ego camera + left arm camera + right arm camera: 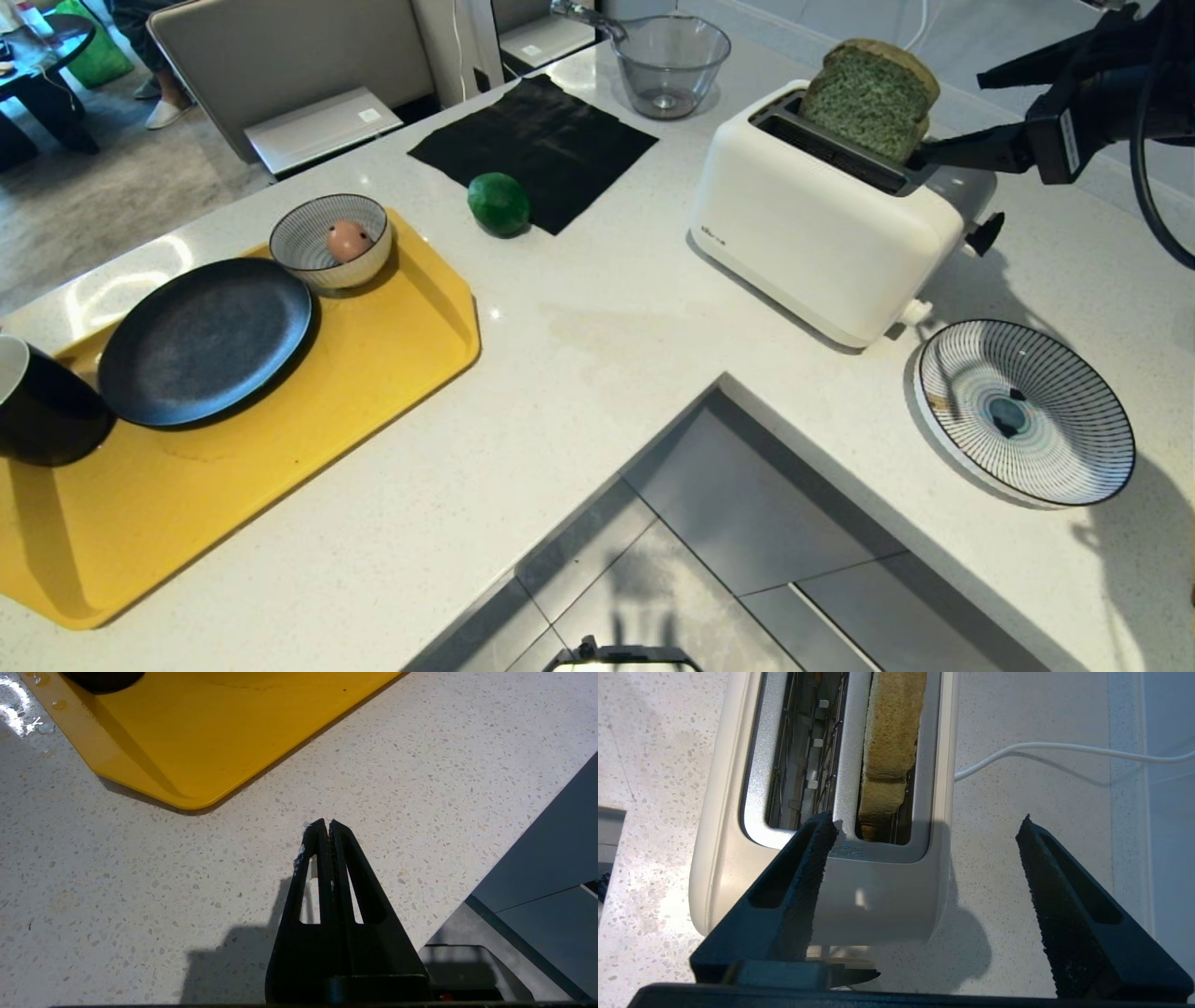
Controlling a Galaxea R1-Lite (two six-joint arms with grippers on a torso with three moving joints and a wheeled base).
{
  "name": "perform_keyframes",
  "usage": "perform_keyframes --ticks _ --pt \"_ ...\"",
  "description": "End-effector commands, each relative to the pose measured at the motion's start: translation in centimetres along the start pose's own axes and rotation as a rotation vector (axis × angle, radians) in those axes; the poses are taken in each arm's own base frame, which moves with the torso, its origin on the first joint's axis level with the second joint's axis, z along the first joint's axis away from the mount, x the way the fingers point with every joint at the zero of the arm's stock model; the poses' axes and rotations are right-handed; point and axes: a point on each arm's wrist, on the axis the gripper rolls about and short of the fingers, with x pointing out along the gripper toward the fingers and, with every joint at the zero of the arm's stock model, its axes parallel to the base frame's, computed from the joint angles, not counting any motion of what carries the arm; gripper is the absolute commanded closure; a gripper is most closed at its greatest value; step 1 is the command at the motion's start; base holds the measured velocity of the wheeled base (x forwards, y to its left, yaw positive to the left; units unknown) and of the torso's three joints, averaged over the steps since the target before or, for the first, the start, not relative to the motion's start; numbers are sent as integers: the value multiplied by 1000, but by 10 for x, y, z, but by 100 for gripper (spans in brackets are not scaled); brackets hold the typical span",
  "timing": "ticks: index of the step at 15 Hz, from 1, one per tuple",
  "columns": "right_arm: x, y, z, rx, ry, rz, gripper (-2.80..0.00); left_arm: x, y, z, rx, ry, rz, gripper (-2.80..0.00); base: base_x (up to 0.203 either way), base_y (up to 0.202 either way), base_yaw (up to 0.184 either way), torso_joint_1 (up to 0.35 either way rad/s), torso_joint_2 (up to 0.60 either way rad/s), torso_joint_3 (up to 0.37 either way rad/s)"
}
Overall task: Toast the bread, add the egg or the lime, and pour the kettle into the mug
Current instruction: Use a bread toaster
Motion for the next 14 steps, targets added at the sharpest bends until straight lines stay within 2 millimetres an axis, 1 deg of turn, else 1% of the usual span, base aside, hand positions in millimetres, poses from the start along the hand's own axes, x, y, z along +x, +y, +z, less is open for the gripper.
perform_keyframes --ticks 1,3,5,7,9,10,11,14 --pt "-5 0 2 29 -3 -1 -280 1 0 -5 0 16 2 0 0 0 0 0 0 0" --pt "-17 1 7 112 -12 -8 -280 1 0 -5 0 16 0 0 0 0 0 0 0 0" --pt "-36 3 12 209 -20 -7 -280 1 0 -5 0 16 2 0 0 0 0 0 0 0" --pt "-56 7 18 355 -28 17 -280 1 0 -5 0 15 2 0 0 0 0 0 0 0" --pt "-69 10 21 457 -43 27 -280 1 0 -5 0 16 0 0 0 0 0 0 0 0" --pt "-72 12 19 491 -34 32 -280 1 0 -5 0 15 1 0 0 0 0 0 0 0" --pt "-75 15 15 516 -22 35 0 1 0 -5 0 16 0 0 0 0 0 0 0 0" --pt "-81 21 7 575 -12 16 0 1 0 -5 0 16 2 0 0 0 0 0 0 0"
